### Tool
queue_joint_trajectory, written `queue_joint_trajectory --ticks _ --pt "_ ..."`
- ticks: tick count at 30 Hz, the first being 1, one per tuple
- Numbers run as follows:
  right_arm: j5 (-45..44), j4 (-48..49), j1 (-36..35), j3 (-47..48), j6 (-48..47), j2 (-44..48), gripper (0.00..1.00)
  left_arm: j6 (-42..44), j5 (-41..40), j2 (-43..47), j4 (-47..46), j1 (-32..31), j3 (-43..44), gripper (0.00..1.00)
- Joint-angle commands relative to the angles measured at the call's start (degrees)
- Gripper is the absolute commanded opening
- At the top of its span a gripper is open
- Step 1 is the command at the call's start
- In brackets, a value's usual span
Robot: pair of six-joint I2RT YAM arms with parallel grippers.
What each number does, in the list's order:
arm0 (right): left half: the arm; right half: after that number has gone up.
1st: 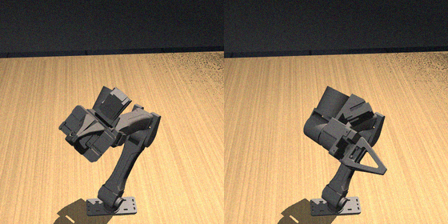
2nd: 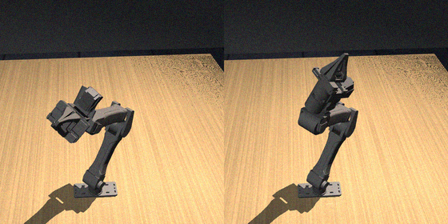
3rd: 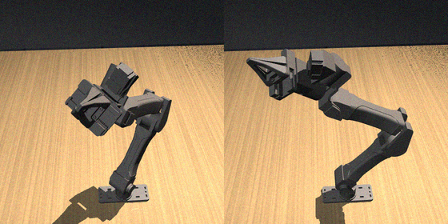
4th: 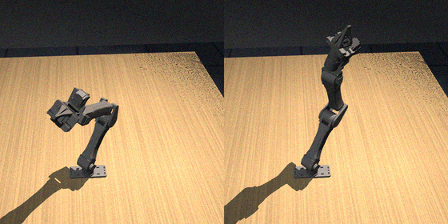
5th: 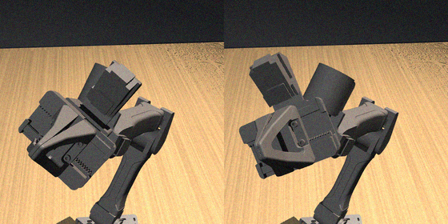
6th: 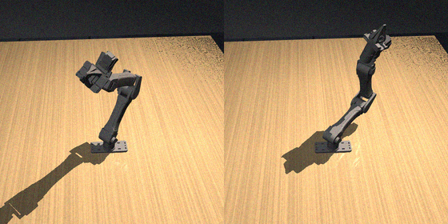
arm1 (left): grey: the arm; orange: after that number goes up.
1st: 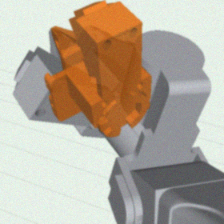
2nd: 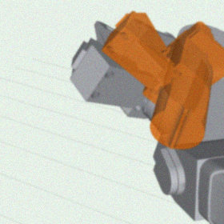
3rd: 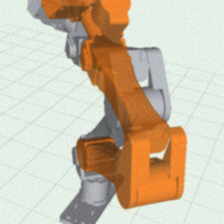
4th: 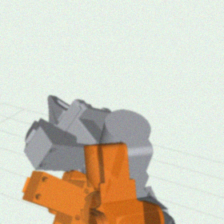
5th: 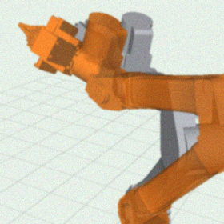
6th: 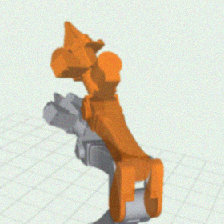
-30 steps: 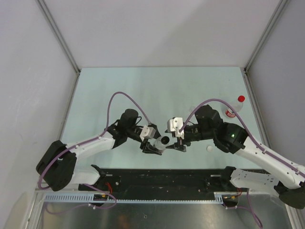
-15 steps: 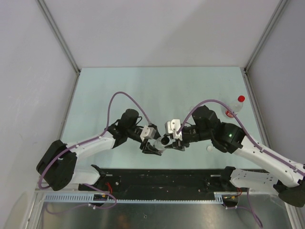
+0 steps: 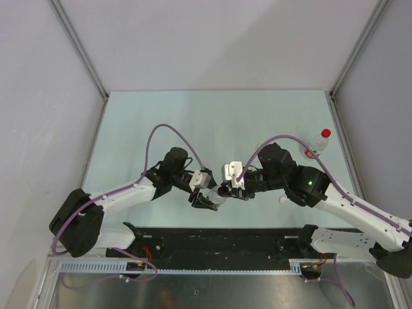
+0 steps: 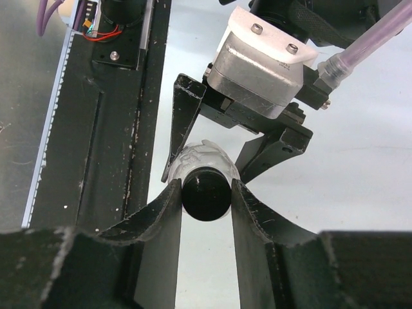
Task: Screw on the bottle caps
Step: Screw the bottle cap onto the plastic bottle.
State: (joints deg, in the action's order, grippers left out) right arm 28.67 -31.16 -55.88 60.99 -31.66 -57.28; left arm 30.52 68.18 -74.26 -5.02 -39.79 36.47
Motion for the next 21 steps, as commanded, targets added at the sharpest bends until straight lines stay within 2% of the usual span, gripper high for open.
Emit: queue_joint_trajectory --ticks 1,5,9,16,21 --pt "-0.55 -0.72 -1.35 1.39 0.56 -0.67 0.27 0.94 0.85 1.61 -1.40 0.25 2.53 0.37" --pt "-2.30 -1.11 -1.98 1.35 2.14 -0.84 0.18 0.05 -0.65 3.09 -1.32 0.29 2.48 0.35" --pt "-6.92 0.37 -2.73 1.34 8.88 -1.44 0.13 -2.83 -7.27 6.27 -2.09 0.29 2.32 0.34" --pt "-20.06 3.51 -3.34 1.30 28.10 -3.50 0.01 -8.10 -22.43 14.93 -6.45 -1.03 0.29 0.34" --pt "-28.88 5.62 -4.07 1.32 43.05 -7.00 0.00 -8.54 -36.09 19.33 -8.09 -4.96 -0.89 0.33"
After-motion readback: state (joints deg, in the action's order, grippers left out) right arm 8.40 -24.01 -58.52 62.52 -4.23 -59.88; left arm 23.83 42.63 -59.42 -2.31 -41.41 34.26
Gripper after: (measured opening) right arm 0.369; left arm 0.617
